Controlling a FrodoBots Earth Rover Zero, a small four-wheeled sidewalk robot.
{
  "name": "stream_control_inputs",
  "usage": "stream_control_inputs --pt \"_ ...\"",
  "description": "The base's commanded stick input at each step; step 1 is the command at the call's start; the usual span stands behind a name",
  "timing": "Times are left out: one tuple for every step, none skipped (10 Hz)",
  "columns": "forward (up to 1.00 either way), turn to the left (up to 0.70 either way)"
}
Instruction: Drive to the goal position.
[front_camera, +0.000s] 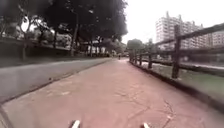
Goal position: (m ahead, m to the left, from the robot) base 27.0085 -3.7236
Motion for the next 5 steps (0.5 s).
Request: stream_control_inputs --pt "0.70 0.00" --pt "0.70 0.00" --pt "0.70 0.00" --pt "0.70 0.00" --pt "0.70 0.00"
